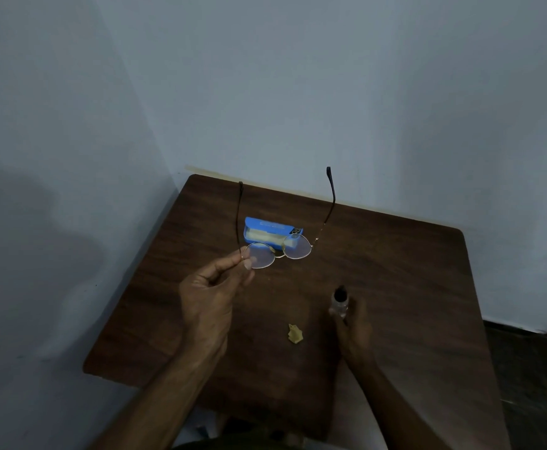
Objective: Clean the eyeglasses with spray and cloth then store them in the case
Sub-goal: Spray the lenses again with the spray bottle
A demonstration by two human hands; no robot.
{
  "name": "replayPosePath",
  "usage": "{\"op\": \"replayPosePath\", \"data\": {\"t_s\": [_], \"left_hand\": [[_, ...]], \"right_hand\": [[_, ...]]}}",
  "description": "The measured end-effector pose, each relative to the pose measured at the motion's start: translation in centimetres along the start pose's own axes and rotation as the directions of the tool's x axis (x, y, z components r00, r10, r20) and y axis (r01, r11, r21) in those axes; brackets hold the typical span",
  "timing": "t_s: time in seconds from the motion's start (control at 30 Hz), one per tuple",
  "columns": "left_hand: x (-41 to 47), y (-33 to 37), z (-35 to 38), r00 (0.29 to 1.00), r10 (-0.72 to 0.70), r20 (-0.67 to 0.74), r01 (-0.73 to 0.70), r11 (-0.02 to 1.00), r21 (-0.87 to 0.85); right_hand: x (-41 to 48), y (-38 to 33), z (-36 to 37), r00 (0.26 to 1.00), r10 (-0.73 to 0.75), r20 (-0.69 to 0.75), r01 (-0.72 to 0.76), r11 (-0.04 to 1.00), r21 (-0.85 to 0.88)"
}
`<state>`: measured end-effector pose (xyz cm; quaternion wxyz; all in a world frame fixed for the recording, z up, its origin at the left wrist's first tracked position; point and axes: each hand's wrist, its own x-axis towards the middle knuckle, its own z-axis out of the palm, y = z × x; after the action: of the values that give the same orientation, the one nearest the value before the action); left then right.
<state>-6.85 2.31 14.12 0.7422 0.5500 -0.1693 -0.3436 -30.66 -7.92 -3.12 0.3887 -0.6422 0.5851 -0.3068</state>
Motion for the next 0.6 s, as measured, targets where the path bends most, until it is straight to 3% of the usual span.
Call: {"op": "replayPosePath", "data": {"t_s": [0.33,0.5,0.6], "left_hand": [[0.5,-0.3,0.3,0.999,-0.008,0.041,0.009,1.000,-0.016],[0.7,-0.5,0.1,0.998,-0.008,0.067,0.010,1.000,-0.021],[0.7,-0.4,0.1,0.997,-0.021,0.070,0.023,0.999,-0.029]], "right_hand": [[-0.6,1.4,0.5,0.970,0.242,0.038,-0.244,0.938,0.248],[-3.5,1.4,1.7,0.938,0.335,-0.086,-0.336,0.942,-0.002],[-5.6,1.1,3.3,0.984,0.171,0.056,-0.157,0.969,-0.193]]}}
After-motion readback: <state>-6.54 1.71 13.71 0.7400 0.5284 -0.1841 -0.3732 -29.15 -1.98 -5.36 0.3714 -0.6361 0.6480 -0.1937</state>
